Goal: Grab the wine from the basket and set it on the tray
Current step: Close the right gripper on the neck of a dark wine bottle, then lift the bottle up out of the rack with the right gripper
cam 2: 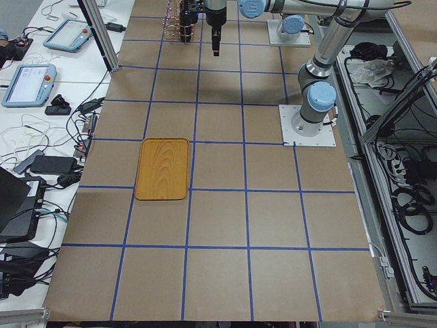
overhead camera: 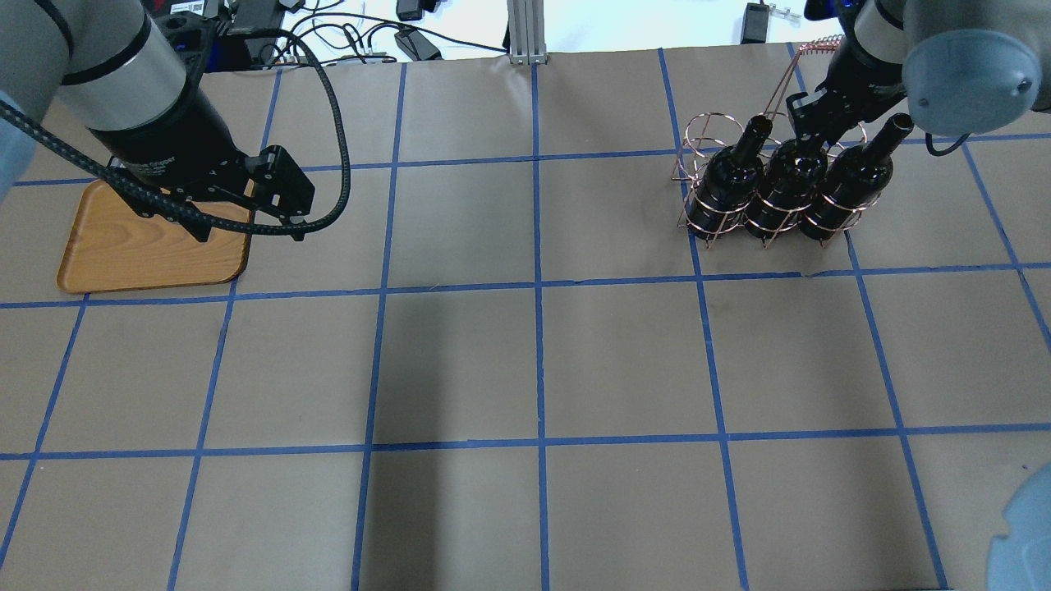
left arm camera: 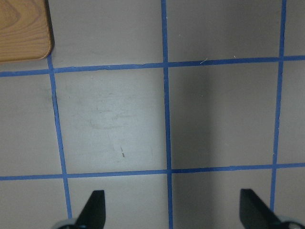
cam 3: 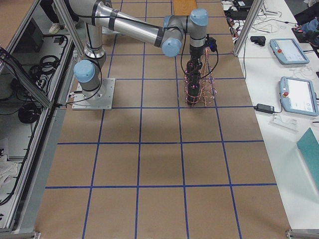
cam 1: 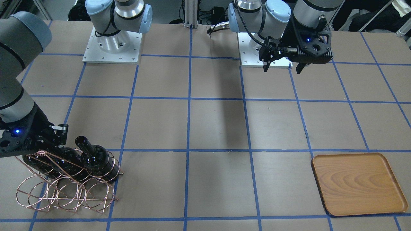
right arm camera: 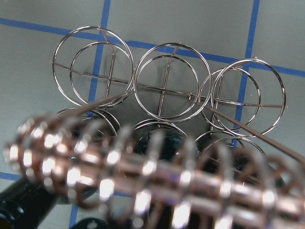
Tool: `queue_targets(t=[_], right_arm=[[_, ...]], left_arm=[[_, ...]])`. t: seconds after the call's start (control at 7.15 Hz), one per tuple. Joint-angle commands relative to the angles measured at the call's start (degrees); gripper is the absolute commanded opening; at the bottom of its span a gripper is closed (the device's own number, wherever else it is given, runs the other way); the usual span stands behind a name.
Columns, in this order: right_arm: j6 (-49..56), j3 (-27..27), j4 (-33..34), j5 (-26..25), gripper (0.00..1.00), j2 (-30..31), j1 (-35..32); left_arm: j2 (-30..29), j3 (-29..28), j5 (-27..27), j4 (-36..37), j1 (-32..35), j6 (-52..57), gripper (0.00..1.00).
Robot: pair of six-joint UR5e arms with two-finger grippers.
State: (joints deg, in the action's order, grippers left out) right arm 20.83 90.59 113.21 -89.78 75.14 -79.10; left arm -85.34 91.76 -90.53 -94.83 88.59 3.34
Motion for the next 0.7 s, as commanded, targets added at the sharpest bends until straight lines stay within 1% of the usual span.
queue_targets(t=[0.0, 0.14, 0.42, 0.56], right_arm=[[0.0, -0.3, -1.8, 0.0, 0.00, 0.1, 0.0], [-0.1, -1.4, -2.1, 0.0, 0.00, 0.1, 0.0], [0.0, -6.2, -7.8, 0.1, 0.00, 0.1, 0.0], [0.0, -7.4, -9.5, 0.1, 0.00, 0.9, 0.0]], left_arm=[[0.0, 0.0, 0.0, 0.0, 0.0, 0.0, 1.00], [0.0, 0.0, 0.0, 0.0, 0.0, 0.0, 1.00], [0.0, 0.0, 0.0, -0.1, 0.0, 0.0, 1.00], [0.0, 0.0, -0.1, 0.0, 0.0, 0.0, 1.00]])
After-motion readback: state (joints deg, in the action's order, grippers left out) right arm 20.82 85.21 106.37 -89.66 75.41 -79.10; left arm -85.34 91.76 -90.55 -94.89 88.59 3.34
